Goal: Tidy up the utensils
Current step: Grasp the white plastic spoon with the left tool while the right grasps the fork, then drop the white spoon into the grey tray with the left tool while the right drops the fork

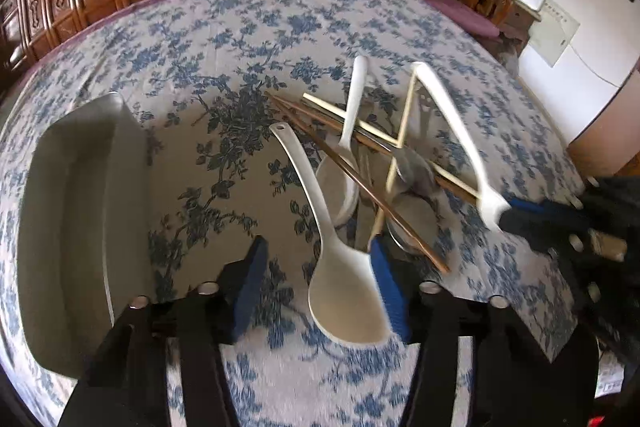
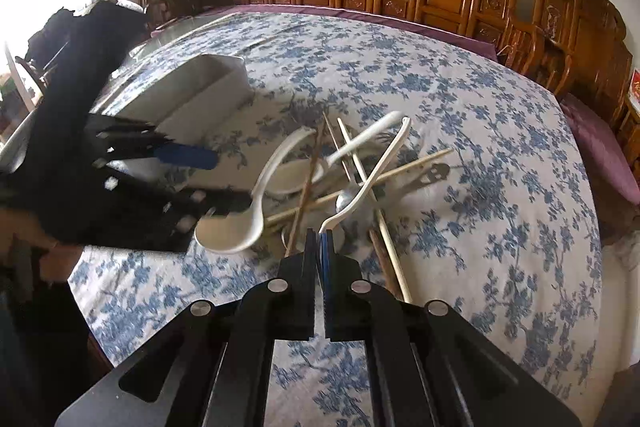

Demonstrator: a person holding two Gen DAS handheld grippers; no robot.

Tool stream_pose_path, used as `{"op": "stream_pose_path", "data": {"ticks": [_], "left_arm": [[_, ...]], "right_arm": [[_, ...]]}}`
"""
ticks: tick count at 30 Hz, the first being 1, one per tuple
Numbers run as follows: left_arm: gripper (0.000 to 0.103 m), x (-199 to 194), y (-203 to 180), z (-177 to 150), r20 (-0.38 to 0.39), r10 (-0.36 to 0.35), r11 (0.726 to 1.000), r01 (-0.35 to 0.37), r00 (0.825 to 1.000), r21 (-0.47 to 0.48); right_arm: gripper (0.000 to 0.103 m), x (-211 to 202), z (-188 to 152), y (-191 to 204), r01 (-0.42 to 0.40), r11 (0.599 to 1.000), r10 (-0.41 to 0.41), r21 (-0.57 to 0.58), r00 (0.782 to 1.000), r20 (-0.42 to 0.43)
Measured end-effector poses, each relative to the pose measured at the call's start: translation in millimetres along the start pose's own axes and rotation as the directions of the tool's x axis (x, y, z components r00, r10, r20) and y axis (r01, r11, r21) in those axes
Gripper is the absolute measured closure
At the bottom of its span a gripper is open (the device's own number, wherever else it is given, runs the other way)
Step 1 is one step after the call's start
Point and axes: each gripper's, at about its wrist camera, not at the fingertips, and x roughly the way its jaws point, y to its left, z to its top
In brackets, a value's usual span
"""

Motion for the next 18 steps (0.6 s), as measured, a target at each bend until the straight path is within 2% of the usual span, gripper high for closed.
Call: {"op": "stream_pose_path", "data": {"ticks": [10,11,13,18], "left_arm": [[0.072,28,-1,15,-0.070,0.000,1.000,-0.001,0.998,-0.018],[0.075,29,0,14,-0.070,-0.004,1.000,0.003,0.998,-0.021],[0.092,30,2,12,-0.078,-0.012,0.999,0.010,0.997,-0.034],[0.099,23,11,6,-0.067,-0.035,0.998,0.030,0.997,-0.064]], "right_arm": [[0.099,-2,-12,0,0.015,1.000,-0.015,0.002,1.000,-0.005],[0.099,-3,-12,0,0.020,1.000,-0.020,0.002,1.000,-0.002],[0.099,-4,-13,1,0.025,1.000,-0.025,0.006,1.000,0.002],[0.099,-5,-12,5,0.031,0.999,-0.031,0.007,0.999,0.004]]}}
